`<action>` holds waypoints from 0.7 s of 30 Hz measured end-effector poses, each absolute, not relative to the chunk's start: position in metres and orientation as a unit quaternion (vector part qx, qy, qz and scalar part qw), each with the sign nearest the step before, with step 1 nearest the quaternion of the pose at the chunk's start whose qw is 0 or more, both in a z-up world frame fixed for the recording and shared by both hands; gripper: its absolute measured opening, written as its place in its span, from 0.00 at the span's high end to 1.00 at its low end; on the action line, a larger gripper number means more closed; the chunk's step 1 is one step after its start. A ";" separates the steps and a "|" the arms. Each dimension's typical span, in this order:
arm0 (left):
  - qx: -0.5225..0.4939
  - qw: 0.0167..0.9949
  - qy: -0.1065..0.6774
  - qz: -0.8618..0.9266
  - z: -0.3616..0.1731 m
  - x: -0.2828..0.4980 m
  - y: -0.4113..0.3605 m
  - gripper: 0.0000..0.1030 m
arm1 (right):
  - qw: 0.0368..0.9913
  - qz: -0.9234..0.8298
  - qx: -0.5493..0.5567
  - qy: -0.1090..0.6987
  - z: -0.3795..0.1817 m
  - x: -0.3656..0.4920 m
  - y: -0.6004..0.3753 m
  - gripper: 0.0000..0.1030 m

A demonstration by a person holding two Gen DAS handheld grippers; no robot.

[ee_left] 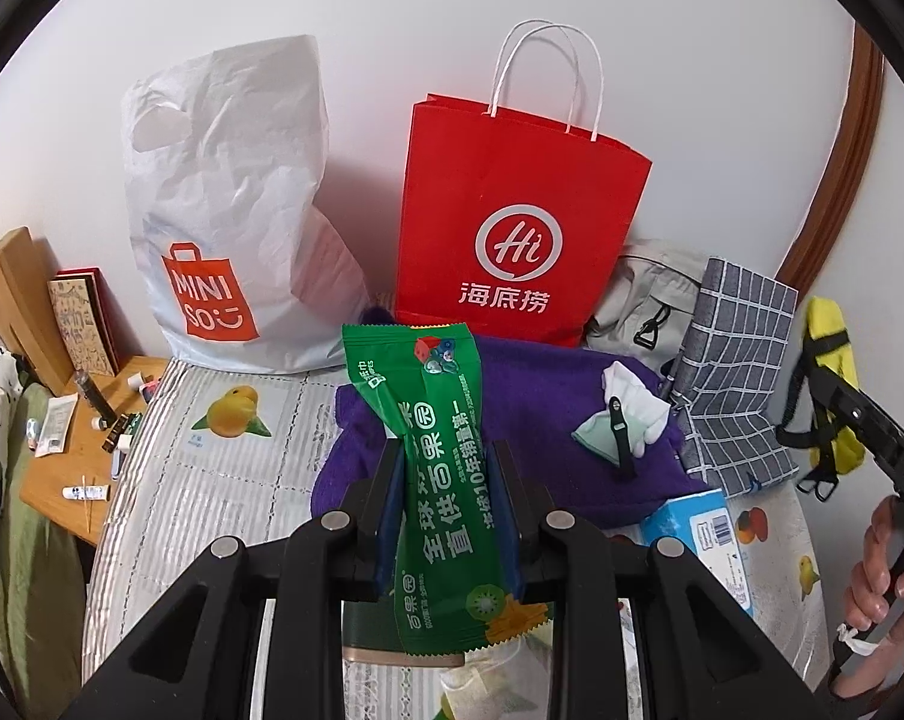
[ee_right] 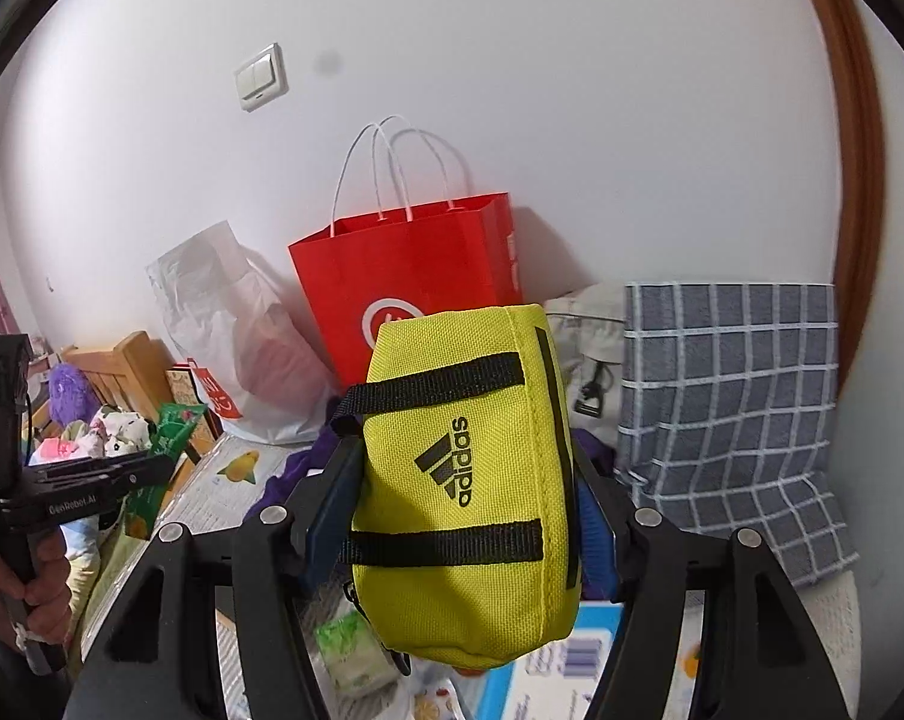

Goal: Organize soft objects
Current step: 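Lift the pouch and snack packet and carry both toward the purple towel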

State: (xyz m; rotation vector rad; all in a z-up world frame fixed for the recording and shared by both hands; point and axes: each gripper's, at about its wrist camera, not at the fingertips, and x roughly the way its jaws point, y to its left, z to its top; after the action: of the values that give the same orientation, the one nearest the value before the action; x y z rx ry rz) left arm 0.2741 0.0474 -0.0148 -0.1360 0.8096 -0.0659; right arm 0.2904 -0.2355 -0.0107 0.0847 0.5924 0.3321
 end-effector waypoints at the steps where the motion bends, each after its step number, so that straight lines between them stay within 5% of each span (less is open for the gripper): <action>1: -0.066 0.916 0.394 -0.032 -0.016 0.276 0.048 0.75 | 0.940 0.169 0.042 0.294 -0.015 0.298 -0.231 0.37; 21: -0.078 0.895 0.436 -0.061 -0.071 0.375 0.025 0.75 | 0.891 0.169 0.043 0.420 -0.110 0.390 -0.217 0.37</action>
State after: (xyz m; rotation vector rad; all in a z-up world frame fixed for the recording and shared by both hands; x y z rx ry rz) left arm 0.3747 0.0248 -0.0712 -0.1626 0.9035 -0.1259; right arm 0.3903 -0.2170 -0.1100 0.0903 0.8714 0.3501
